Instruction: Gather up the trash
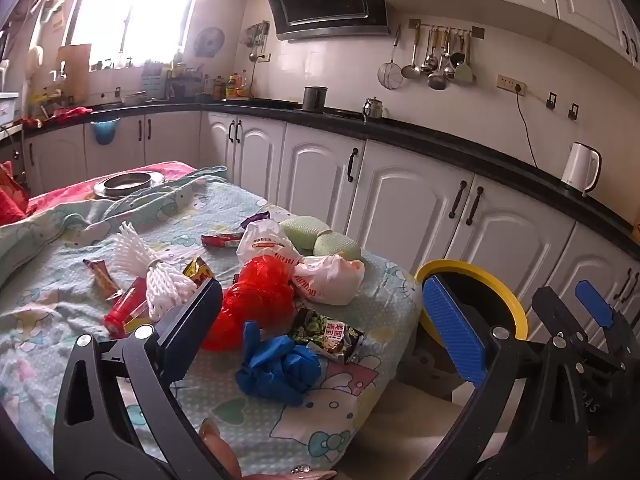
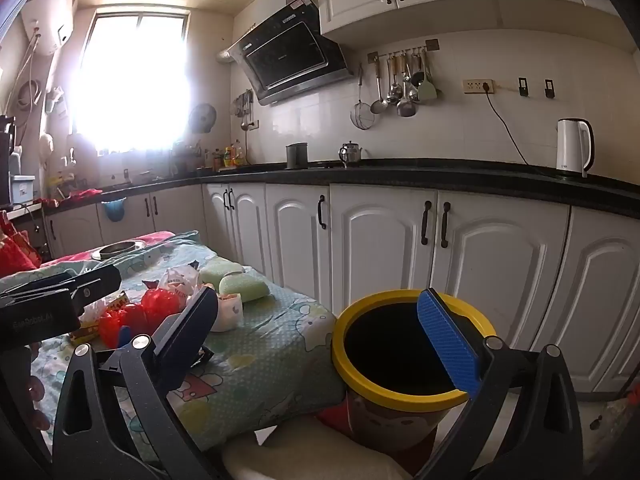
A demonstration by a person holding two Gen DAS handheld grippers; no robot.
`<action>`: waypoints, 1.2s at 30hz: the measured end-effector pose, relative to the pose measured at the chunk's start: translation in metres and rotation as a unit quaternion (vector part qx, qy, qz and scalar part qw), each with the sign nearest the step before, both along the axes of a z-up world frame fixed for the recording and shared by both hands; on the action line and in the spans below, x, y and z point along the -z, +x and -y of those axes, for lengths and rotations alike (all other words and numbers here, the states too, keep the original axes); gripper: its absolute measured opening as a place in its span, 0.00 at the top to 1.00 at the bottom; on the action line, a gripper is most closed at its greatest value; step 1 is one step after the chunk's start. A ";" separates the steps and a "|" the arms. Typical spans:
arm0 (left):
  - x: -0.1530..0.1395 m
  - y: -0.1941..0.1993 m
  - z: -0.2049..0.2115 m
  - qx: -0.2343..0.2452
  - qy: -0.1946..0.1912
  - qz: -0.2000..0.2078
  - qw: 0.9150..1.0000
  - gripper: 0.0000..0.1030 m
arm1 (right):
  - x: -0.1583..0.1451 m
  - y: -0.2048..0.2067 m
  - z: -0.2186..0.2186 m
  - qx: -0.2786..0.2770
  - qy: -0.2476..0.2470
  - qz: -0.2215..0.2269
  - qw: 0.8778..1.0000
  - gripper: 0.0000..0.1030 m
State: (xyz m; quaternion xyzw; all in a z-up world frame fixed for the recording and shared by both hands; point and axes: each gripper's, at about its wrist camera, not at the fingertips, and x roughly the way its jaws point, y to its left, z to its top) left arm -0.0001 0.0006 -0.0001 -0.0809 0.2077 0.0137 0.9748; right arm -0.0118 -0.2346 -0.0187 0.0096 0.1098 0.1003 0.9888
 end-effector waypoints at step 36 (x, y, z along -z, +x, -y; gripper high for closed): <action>0.000 -0.001 0.001 -0.001 0.005 0.002 1.000 0.10 | 0.000 0.002 -0.003 0.001 0.001 -0.006 1.000 0.06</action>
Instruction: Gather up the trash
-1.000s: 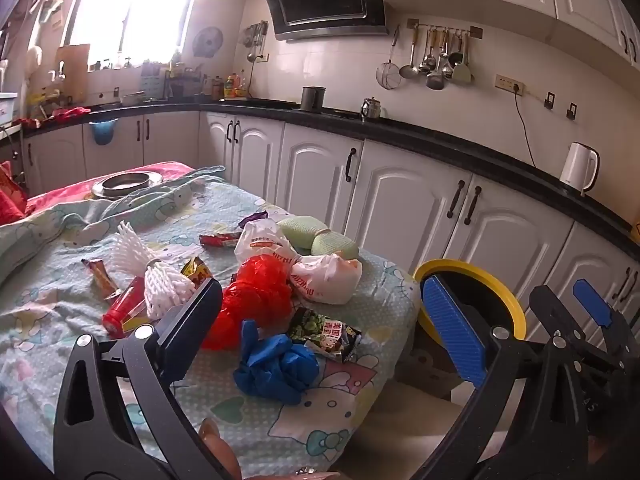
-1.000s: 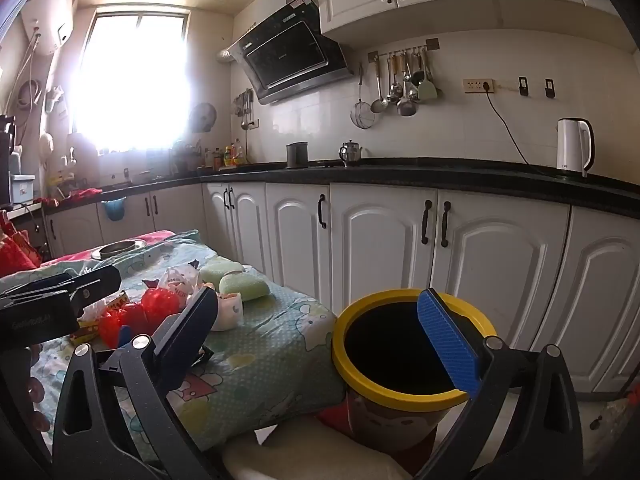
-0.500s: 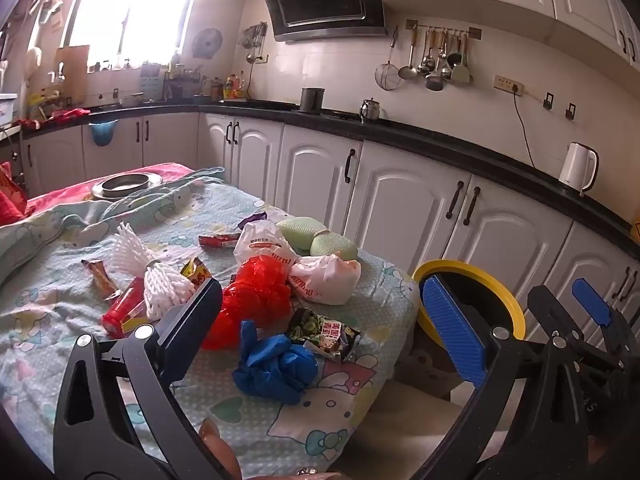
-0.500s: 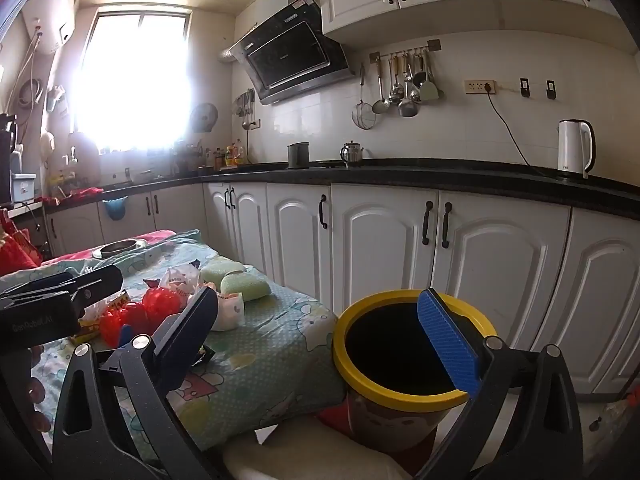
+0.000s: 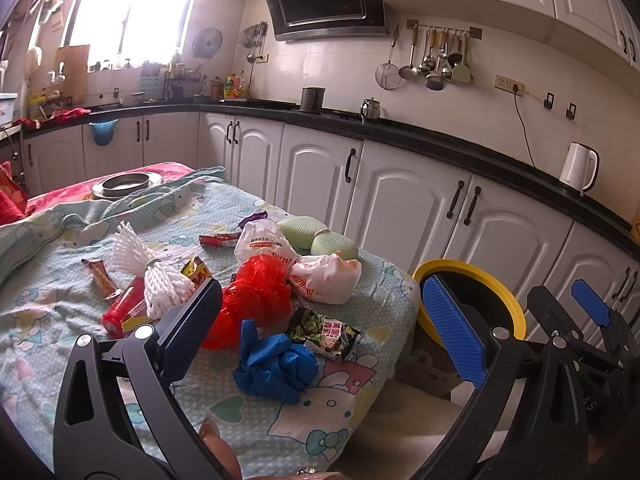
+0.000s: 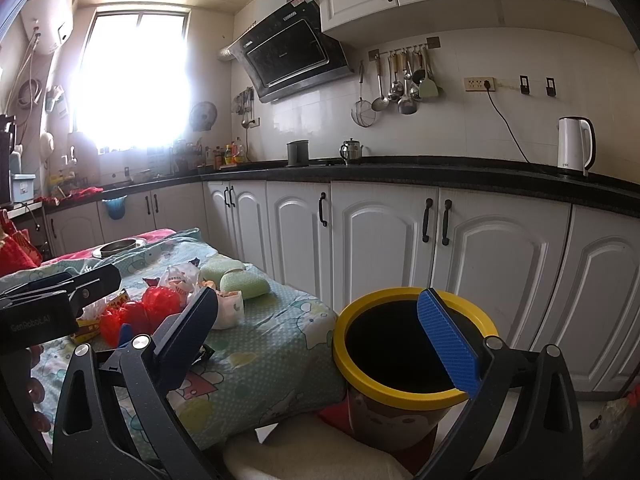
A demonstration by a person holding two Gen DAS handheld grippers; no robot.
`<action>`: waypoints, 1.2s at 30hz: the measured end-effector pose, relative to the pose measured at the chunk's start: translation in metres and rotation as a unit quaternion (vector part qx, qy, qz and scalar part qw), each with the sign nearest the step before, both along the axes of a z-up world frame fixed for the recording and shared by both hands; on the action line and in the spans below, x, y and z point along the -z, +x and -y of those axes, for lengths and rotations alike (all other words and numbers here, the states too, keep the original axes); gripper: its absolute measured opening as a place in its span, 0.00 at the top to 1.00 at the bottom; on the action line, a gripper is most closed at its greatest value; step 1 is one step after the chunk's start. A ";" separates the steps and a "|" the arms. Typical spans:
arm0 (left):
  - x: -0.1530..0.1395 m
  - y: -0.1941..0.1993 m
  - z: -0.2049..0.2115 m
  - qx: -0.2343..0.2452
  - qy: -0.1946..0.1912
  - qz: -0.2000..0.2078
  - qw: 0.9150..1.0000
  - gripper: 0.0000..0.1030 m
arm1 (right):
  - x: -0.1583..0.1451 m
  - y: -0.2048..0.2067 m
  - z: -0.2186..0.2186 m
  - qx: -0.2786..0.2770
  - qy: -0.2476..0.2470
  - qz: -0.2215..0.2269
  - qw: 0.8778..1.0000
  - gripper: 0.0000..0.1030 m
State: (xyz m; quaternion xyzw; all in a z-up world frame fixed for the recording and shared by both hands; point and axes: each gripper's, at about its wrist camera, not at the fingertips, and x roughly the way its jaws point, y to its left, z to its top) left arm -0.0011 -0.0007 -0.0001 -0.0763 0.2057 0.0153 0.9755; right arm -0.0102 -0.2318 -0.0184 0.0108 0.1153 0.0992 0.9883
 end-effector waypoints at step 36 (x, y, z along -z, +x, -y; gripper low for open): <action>-0.002 -0.001 0.001 0.000 -0.002 0.000 1.000 0.10 | 0.003 0.000 0.003 0.000 0.002 -0.003 1.000 0.06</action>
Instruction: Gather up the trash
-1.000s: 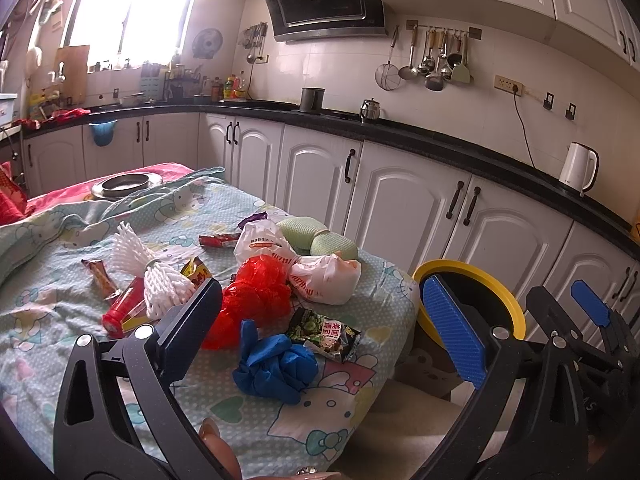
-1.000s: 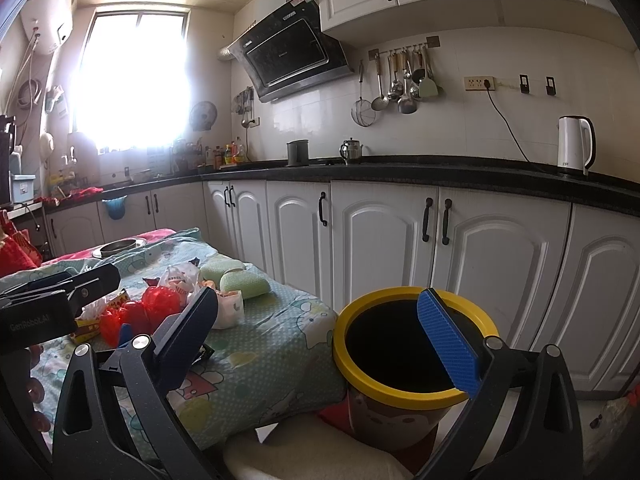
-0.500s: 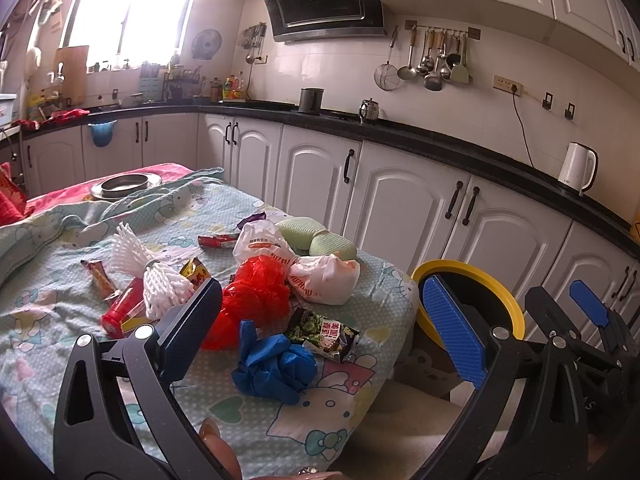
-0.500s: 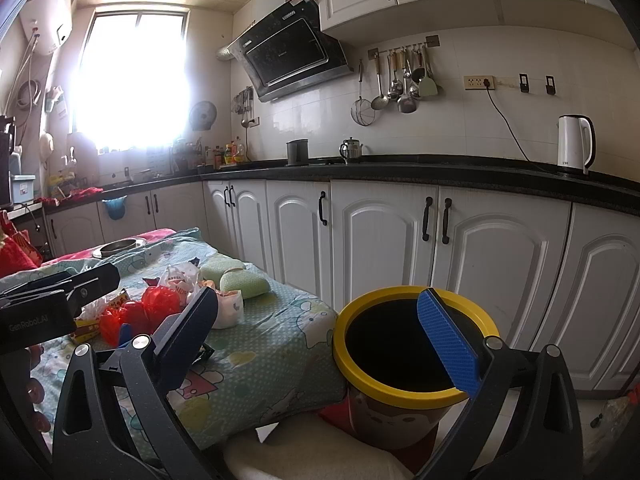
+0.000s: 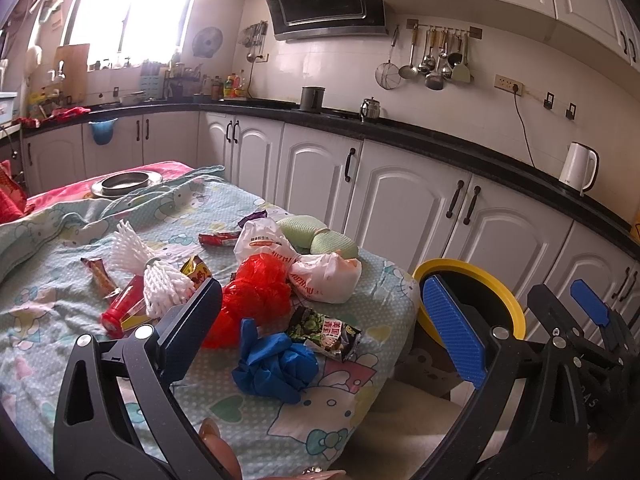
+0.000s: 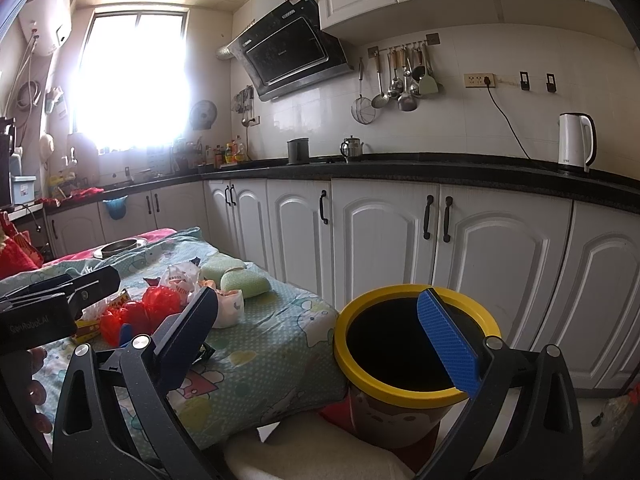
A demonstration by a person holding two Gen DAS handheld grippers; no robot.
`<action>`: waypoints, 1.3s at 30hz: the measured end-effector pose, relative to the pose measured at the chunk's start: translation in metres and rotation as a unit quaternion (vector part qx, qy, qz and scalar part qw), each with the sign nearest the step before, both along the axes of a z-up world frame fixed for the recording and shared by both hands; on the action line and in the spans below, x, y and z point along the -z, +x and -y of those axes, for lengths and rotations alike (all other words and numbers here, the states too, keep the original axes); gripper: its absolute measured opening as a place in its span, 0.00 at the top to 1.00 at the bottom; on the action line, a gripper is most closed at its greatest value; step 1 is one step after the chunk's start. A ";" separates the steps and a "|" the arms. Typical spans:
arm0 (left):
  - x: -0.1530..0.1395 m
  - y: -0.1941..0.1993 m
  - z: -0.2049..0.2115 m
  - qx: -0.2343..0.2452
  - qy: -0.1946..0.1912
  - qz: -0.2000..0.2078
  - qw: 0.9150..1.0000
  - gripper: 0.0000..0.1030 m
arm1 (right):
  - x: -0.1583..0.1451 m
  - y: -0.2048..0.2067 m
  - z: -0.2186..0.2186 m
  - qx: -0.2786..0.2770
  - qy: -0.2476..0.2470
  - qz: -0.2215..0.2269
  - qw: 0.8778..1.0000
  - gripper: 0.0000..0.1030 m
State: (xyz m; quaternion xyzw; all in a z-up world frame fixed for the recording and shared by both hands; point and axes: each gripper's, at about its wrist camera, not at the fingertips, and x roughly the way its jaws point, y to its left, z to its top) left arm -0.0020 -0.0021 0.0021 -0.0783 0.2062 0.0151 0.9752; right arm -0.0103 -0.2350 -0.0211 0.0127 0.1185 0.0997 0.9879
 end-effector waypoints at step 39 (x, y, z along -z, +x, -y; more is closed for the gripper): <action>0.012 0.051 -0.166 -0.159 -0.059 -0.078 0.982 0.10 | 0.008 0.130 -0.139 -0.212 -0.114 -0.119 0.963 0.21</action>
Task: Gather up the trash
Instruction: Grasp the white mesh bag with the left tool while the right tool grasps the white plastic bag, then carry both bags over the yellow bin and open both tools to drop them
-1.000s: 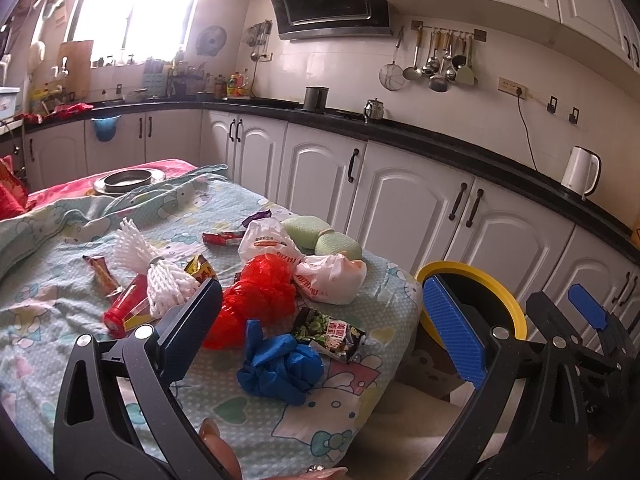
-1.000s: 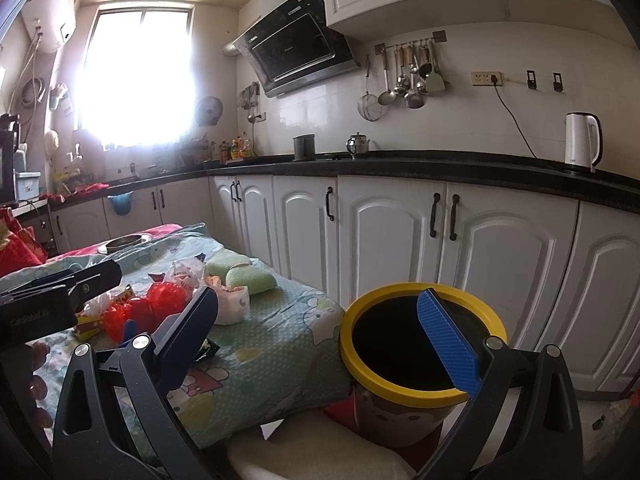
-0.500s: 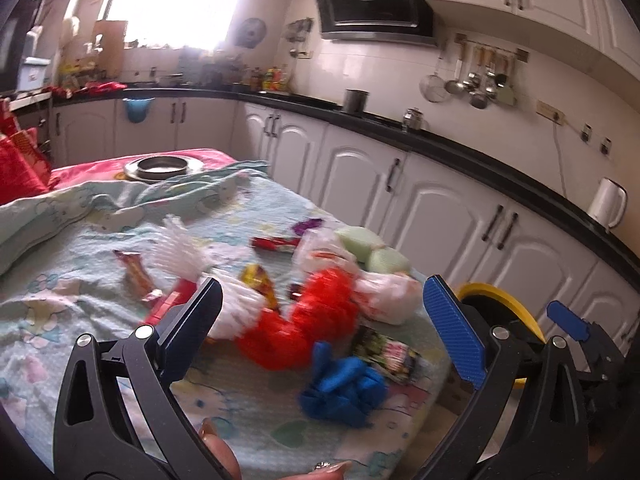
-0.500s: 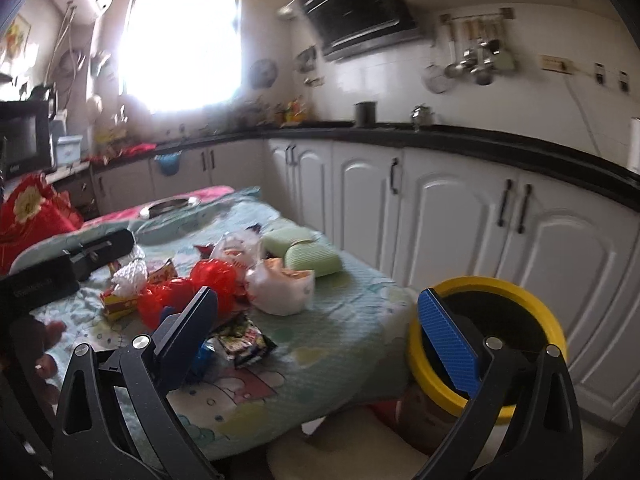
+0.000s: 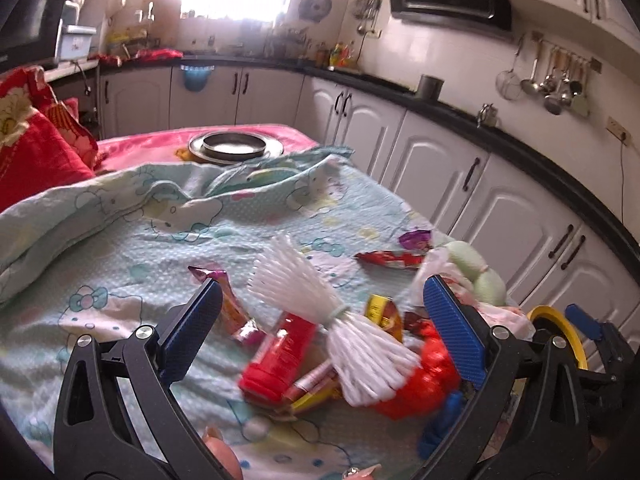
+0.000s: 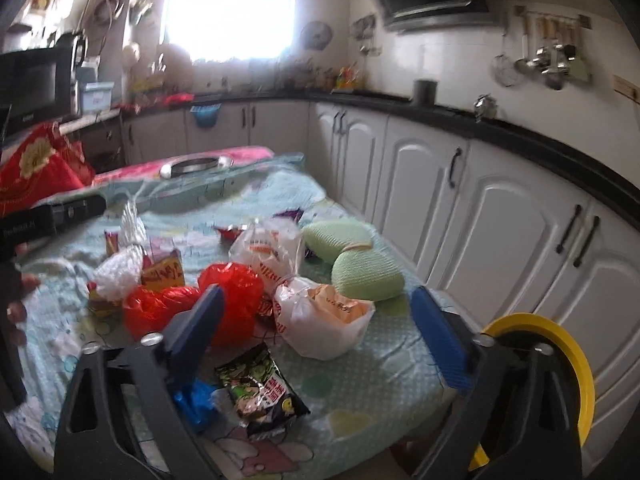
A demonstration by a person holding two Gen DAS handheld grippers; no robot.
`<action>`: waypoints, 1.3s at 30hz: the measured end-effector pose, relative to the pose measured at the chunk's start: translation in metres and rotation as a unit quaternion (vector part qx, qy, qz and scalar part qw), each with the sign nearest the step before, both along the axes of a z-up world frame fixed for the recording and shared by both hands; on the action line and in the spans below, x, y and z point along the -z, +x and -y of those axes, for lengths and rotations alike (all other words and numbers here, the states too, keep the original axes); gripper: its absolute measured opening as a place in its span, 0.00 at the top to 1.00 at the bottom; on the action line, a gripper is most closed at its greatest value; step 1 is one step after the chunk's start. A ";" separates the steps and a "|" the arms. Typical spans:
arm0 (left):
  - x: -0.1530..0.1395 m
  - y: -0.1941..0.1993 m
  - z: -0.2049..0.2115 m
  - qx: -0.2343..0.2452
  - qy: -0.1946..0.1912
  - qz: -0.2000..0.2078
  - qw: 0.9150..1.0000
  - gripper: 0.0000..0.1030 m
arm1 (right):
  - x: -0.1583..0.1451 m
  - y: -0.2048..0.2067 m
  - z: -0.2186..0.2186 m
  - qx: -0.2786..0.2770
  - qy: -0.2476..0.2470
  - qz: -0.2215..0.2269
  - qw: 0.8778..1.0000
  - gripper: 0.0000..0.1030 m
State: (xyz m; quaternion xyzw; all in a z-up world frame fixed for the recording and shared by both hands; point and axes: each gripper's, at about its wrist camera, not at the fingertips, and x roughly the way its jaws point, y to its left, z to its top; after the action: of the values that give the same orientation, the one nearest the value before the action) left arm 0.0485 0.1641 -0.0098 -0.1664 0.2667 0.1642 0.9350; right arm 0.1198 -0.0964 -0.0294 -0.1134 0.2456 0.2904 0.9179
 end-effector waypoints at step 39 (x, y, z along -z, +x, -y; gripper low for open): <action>-0.053 0.038 0.018 0.060 -0.034 0.037 0.997 0.94 | -0.043 -0.001 0.034 -0.070 0.119 -0.029 0.990 0.95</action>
State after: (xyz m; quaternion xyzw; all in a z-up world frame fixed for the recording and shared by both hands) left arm 0.0860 0.1464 0.0429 -0.1880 0.2470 0.0928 0.9460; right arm 0.1190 -0.1307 0.0134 -0.0120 0.2270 0.3842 0.8948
